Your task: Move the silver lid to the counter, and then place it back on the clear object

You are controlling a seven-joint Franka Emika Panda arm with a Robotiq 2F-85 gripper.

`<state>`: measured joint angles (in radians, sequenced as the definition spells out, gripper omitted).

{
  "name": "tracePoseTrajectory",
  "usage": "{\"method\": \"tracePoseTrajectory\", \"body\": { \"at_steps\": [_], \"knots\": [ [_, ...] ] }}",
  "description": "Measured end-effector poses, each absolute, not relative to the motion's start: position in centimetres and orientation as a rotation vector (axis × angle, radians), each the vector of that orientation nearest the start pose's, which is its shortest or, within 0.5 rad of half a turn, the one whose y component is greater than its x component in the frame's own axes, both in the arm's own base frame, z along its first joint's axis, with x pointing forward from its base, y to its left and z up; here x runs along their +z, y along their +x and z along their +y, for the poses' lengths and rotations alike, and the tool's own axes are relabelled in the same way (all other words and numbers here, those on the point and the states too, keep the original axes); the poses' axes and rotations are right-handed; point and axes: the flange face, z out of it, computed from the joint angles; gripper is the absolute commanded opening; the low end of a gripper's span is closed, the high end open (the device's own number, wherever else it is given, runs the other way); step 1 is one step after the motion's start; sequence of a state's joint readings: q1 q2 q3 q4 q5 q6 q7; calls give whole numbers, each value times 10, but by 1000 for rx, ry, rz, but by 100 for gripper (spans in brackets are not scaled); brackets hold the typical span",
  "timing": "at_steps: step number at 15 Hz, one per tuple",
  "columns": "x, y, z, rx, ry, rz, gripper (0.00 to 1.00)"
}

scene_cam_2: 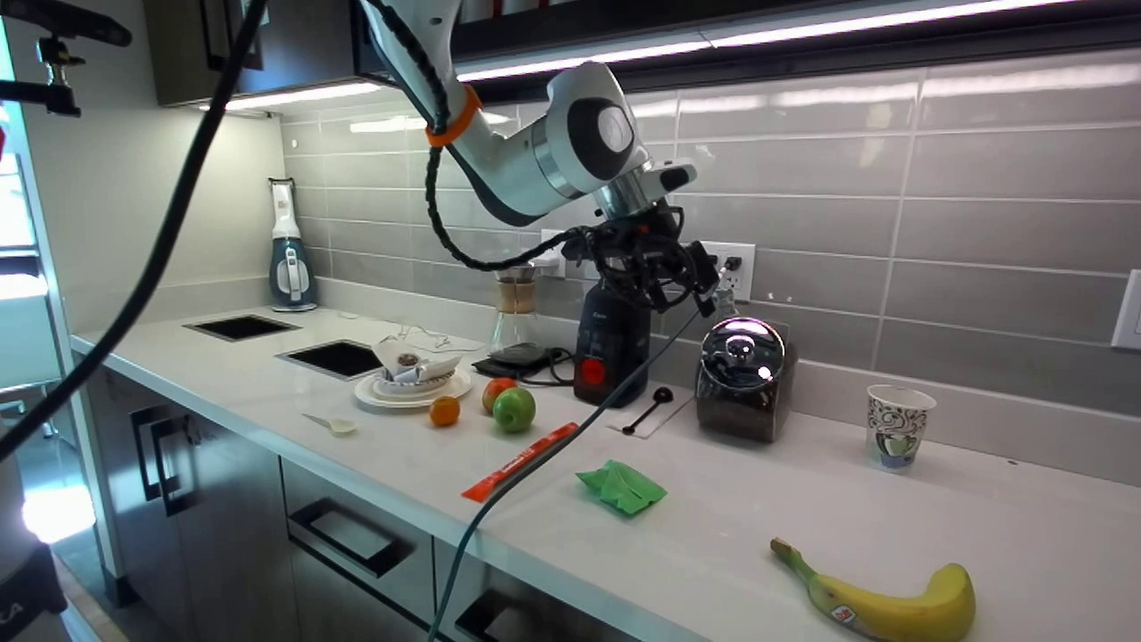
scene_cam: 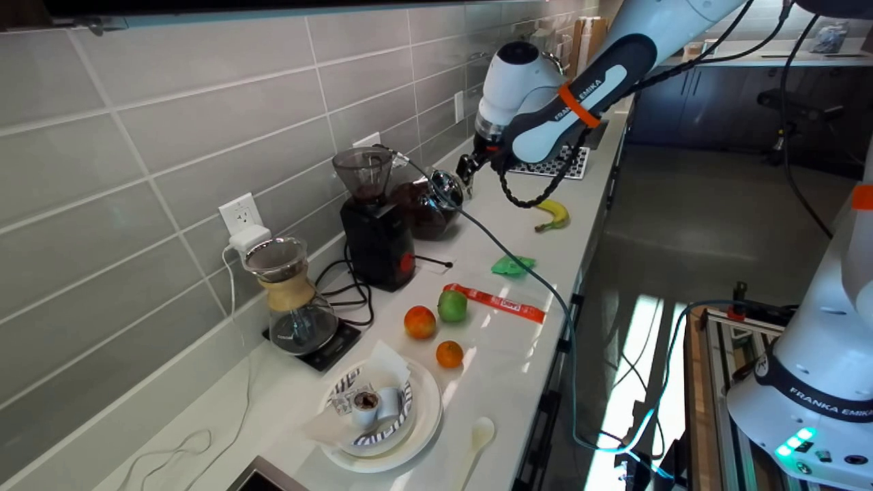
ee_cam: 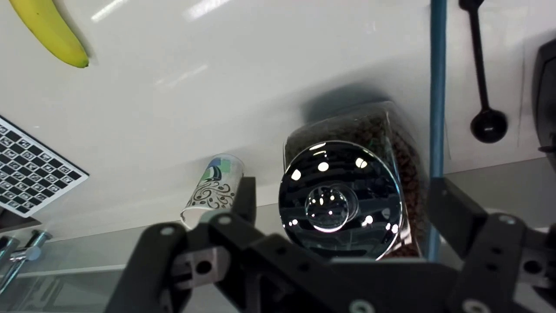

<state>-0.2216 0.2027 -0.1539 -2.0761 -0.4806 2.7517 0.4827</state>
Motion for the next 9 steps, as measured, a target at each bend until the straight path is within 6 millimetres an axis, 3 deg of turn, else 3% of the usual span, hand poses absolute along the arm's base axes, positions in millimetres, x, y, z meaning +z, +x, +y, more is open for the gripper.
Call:
{"method": "tracePoseTrajectory", "body": {
  "at_steps": [4, 9],
  "knots": [
    [362, 590, -232, -733, -3234, 570, 100],
    [354, 610, -263, -744, -3228, 445, 100]
  ]
}}
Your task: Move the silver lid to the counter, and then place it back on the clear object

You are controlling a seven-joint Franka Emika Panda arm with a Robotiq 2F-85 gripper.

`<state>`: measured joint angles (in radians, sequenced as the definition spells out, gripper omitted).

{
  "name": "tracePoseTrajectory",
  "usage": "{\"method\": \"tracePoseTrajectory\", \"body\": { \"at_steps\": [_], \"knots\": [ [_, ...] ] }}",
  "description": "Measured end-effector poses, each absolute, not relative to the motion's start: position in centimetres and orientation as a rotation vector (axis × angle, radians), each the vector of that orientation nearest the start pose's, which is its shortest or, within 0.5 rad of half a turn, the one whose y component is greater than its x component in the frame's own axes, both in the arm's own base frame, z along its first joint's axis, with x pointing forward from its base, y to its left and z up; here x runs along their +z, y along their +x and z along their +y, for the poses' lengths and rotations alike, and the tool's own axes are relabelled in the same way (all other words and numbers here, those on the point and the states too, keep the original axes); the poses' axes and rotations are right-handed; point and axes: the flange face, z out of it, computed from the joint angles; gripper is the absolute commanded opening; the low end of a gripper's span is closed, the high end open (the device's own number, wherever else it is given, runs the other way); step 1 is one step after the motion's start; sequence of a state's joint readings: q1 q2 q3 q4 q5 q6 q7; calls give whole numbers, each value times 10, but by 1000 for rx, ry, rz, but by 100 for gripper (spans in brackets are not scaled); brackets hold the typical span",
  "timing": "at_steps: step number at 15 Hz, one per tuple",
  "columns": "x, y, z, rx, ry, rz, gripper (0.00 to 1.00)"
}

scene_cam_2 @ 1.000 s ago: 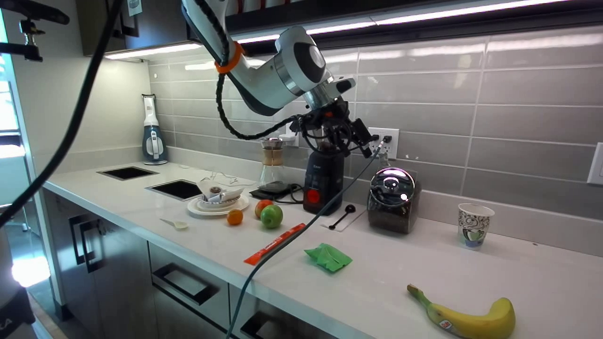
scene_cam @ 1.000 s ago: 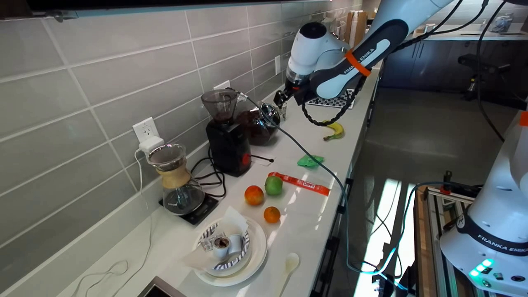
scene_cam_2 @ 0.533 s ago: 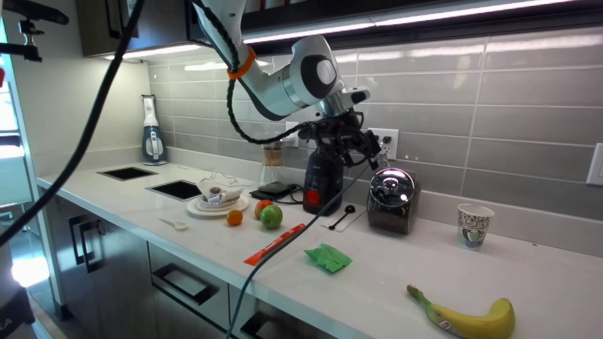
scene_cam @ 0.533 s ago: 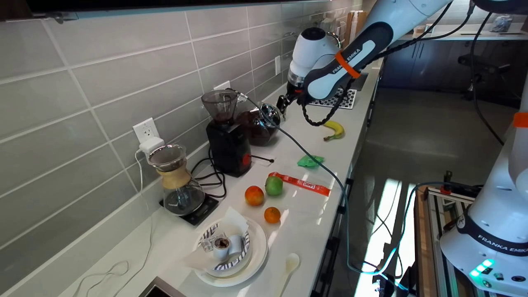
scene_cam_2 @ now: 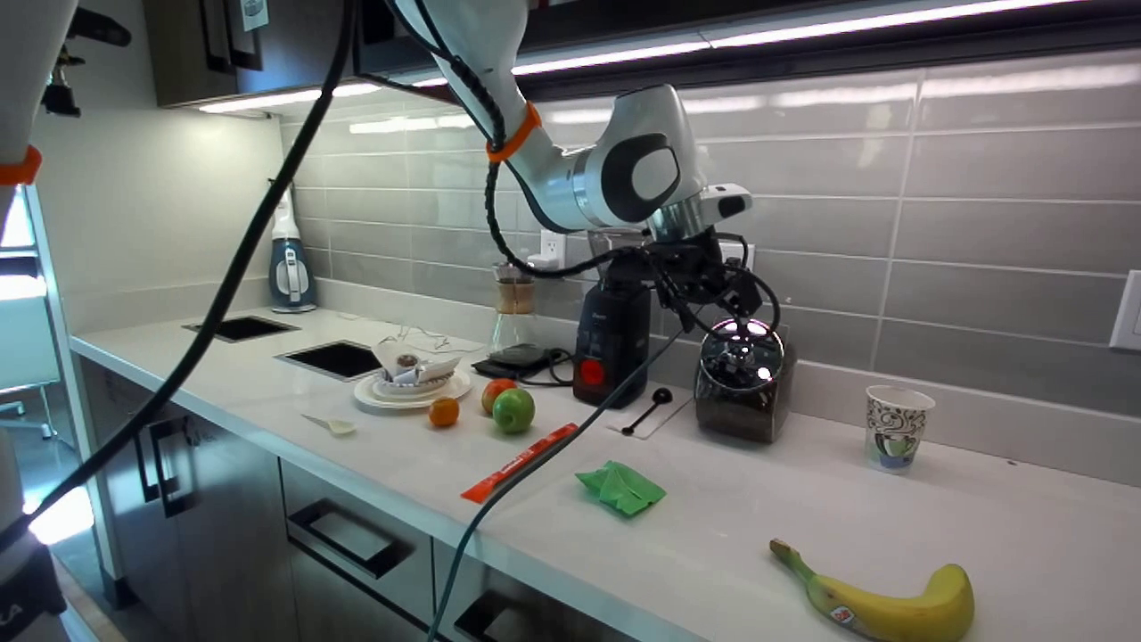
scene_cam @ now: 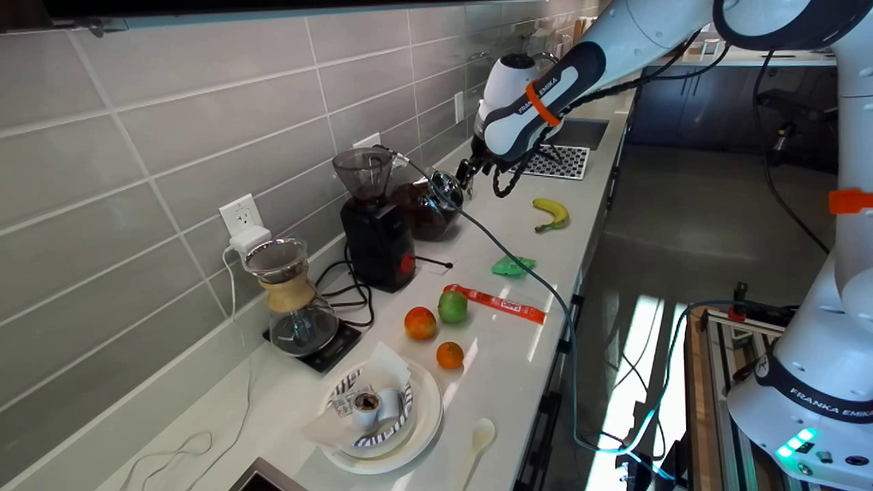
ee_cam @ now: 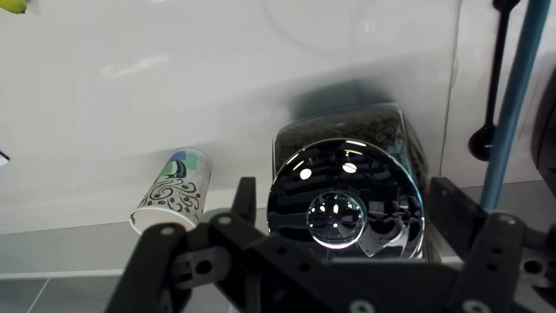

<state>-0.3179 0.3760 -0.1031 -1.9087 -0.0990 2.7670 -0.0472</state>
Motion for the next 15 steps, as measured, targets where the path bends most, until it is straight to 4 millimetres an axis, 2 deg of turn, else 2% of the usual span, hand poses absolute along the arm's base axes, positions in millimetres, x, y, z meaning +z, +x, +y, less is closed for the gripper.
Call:
{"method": "tracePoseTrajectory", "body": {
  "at_steps": [8, 15],
  "knots": [
    [340, 634, -288, -764, -3239, 302, 100],
    [329, 651, -290, -774, -3242, 238, 100]
  ]
}}
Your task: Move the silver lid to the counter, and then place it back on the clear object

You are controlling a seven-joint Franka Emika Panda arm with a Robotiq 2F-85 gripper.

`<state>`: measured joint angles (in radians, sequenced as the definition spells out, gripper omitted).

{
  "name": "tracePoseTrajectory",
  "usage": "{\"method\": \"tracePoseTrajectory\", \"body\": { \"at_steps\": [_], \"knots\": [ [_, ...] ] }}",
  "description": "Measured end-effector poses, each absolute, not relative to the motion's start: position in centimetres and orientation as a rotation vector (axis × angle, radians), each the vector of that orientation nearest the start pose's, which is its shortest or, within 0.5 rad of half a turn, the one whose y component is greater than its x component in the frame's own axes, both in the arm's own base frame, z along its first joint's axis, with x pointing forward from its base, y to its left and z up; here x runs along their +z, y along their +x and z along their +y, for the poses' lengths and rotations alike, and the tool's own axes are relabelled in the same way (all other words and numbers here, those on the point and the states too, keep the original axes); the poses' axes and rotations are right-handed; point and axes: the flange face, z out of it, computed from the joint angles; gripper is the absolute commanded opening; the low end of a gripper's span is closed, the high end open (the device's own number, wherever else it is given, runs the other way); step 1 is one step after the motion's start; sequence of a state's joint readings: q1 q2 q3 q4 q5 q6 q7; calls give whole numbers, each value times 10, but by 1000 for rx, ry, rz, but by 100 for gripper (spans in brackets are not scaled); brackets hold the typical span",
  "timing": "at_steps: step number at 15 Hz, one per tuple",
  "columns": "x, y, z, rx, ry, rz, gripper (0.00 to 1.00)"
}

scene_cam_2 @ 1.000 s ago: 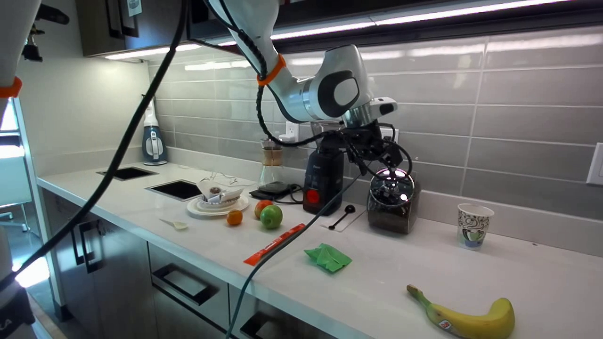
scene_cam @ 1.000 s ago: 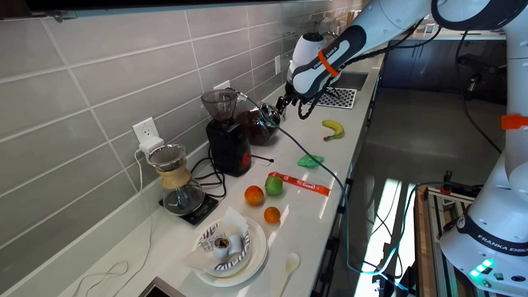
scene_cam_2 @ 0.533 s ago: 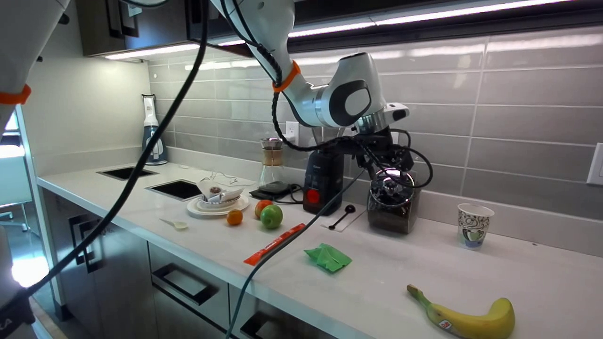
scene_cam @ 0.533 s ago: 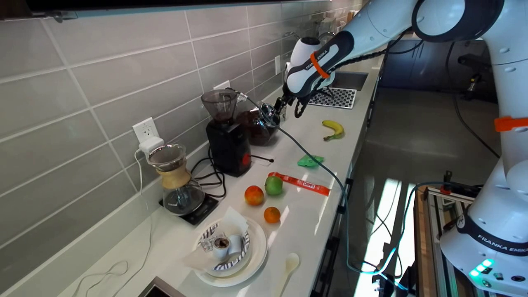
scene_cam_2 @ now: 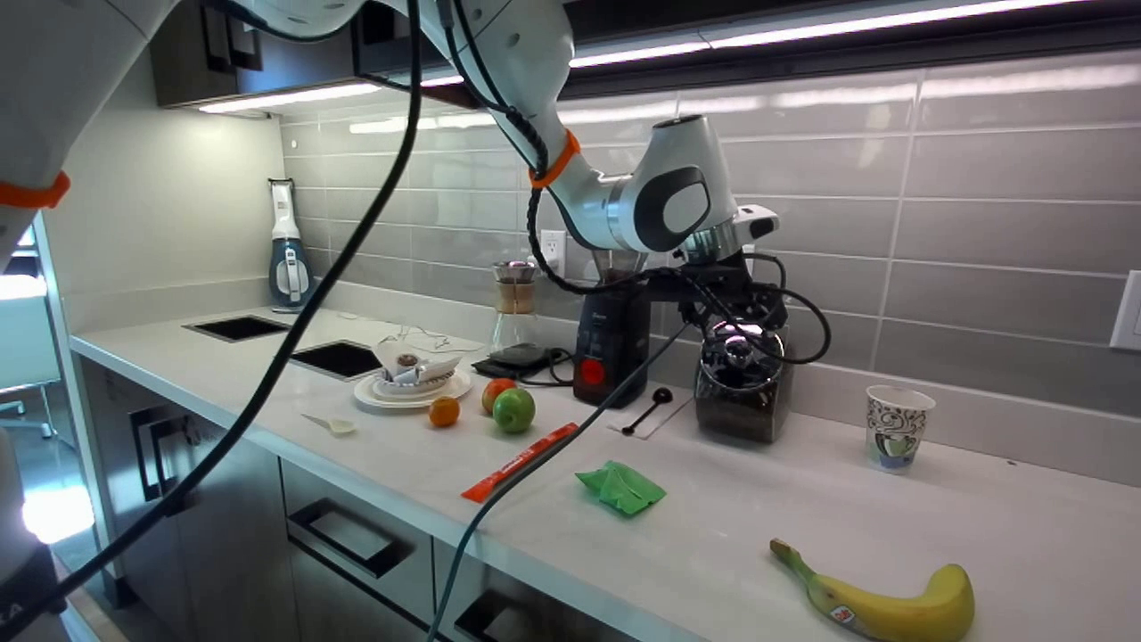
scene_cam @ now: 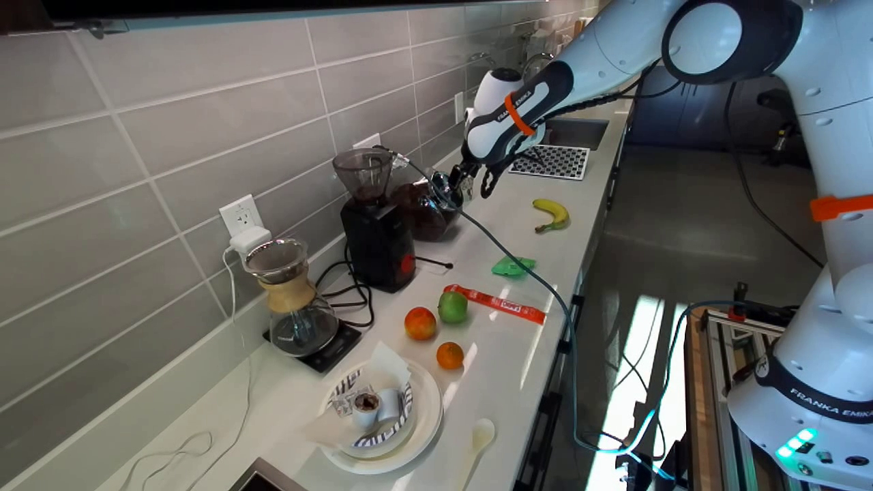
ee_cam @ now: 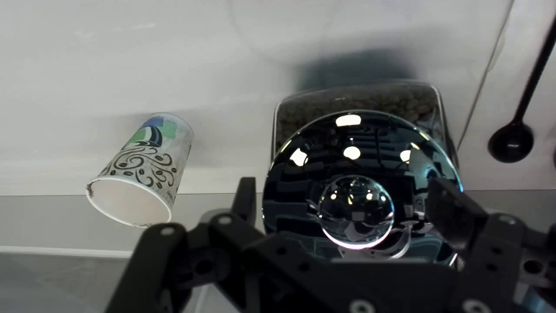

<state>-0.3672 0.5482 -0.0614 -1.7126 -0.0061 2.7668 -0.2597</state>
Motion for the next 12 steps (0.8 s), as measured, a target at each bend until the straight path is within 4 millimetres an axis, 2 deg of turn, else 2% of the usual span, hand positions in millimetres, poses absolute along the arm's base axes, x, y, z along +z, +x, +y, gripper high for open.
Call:
{"method": "tracePoseTrajectory", "body": {
  "at_steps": [5, 6, 7, 8, 12],
  "knots": [
    [319, 662, -286, -779, -3226, 231, 100],
    [318, 664, -286, -781, -3223, 232, 75],
    [318, 665, -286, -785, -3221, 233, 75],
    [318, 667, -286, -789, -3219, 235, 68],
    [317, 670, -287, -798, -3213, 240, 35]
  ]
}}
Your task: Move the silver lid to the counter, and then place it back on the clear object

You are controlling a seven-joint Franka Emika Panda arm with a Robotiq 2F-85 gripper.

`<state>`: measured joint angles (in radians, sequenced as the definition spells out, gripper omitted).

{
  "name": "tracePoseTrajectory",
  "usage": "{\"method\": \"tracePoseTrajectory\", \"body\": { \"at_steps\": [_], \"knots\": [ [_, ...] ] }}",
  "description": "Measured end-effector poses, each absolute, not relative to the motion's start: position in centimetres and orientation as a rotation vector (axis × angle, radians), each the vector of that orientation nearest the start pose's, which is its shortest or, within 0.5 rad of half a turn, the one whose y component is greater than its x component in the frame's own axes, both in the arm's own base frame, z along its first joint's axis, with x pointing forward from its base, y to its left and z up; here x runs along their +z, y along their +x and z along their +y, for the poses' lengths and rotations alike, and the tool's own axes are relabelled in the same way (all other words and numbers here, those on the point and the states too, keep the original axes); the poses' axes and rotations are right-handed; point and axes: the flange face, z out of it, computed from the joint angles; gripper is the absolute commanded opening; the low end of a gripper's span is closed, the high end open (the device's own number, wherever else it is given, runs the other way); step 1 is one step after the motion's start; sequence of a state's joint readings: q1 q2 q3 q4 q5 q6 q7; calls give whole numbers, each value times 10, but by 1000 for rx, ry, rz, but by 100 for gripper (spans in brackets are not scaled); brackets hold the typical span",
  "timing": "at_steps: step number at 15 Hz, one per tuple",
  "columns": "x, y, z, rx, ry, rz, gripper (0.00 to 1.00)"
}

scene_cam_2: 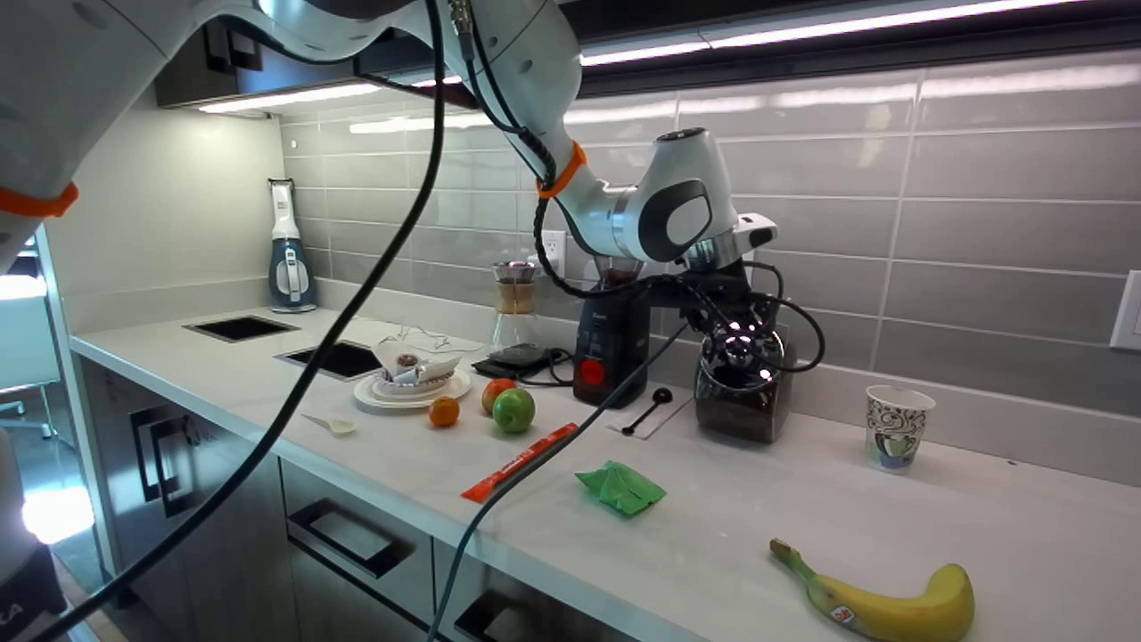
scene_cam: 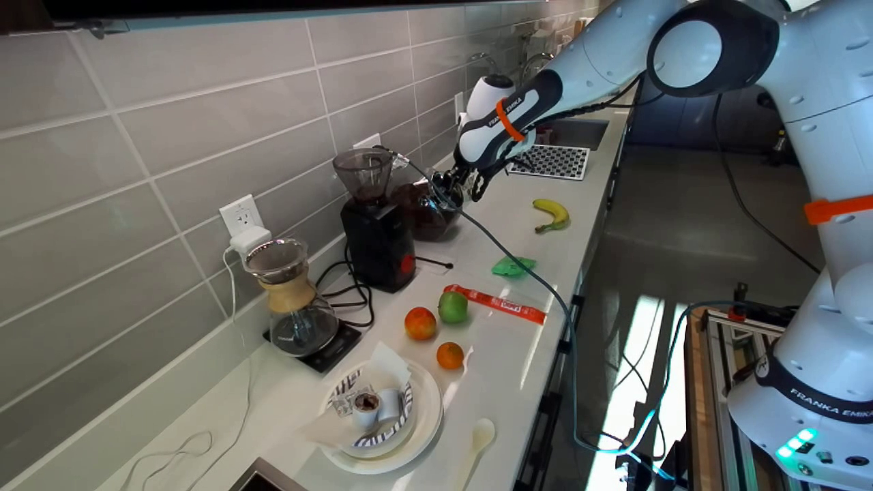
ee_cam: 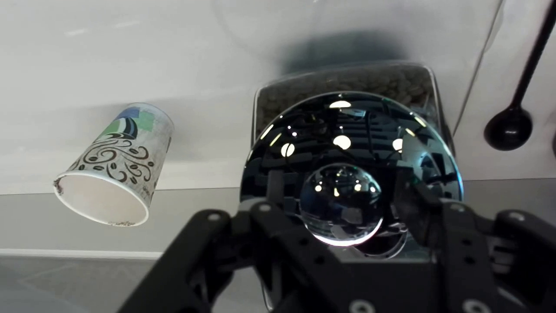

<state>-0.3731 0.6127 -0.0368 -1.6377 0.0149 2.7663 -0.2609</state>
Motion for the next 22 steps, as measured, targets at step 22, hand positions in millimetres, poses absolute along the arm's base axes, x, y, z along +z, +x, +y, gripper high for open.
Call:
{"method": "tracePoseTrajectory", "body": {
  "at_steps": [22],
  "knots": [
    [331, 669, -295, -826, -3207, 271, 20]
  ]
}}
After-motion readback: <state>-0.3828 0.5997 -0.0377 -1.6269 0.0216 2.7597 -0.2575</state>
